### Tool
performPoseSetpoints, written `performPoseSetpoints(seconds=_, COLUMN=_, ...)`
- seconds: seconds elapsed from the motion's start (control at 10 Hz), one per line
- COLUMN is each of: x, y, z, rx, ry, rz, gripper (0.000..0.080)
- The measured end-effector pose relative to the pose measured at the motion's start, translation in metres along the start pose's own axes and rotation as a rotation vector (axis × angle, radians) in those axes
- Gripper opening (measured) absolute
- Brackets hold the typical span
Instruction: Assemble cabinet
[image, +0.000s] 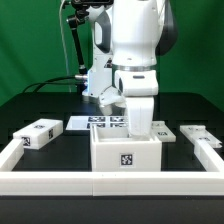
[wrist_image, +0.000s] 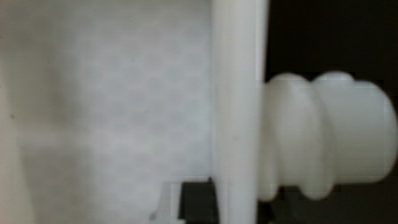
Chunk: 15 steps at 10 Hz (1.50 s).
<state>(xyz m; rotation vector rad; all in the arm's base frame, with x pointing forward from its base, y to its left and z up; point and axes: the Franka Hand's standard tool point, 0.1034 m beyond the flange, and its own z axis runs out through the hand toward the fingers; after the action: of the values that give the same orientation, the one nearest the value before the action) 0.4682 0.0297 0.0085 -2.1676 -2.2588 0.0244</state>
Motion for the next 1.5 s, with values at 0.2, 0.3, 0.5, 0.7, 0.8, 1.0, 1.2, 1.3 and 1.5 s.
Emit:
performPoseSetpoints(seconds=0.2, x=0.02, y=0.011, z=0.0, rx=-0.004, ry=0.009, rz=-0.005, gripper=0.0035)
performPoseSetpoints(seconds=0.3, x=0.03, y=0.017, z=-0.001, rx=0.005, ry=0.009, rz=0.0, gripper=0.0035)
performPoseSetpoints(seconds=0.5, x=0.053, y=0.039, z=-0.002, rx=0.004, ry=0.016, rz=-0.006, gripper=0.0035)
performPoseSetpoints(seconds=0.7, x=0.066, y=0.053, z=-0.002, rx=-0.002, ry=0.018, rz=0.021, gripper=0.0035)
performPoseSetpoints(seconds=0.8, x=0.07, y=0.055, z=-0.003, rx=0.005, ry=0.014, rz=0.045, gripper=0.0035)
performPoseSetpoints(seconds=1.0, x=0.081, y=0.056, z=-0.004, rx=0.005, ry=0.011, rz=0.093, gripper=0.0035)
performPoseSetpoints(seconds=1.2, x=0.085, y=0.055, z=-0.004, rx=0.004, ry=0.011, rz=0.11, gripper=0.0035)
performPoseSetpoints(seconds=1.3, x=0.085, y=0.055, z=-0.004, rx=0.004, ry=0.011, rz=0.11, gripper=0.0035)
performPoseSetpoints(seconds=1.5, x=0.084, y=0.055, z=-0.004, rx=0.004, ry=0.011, rz=0.11, gripper=0.0302)
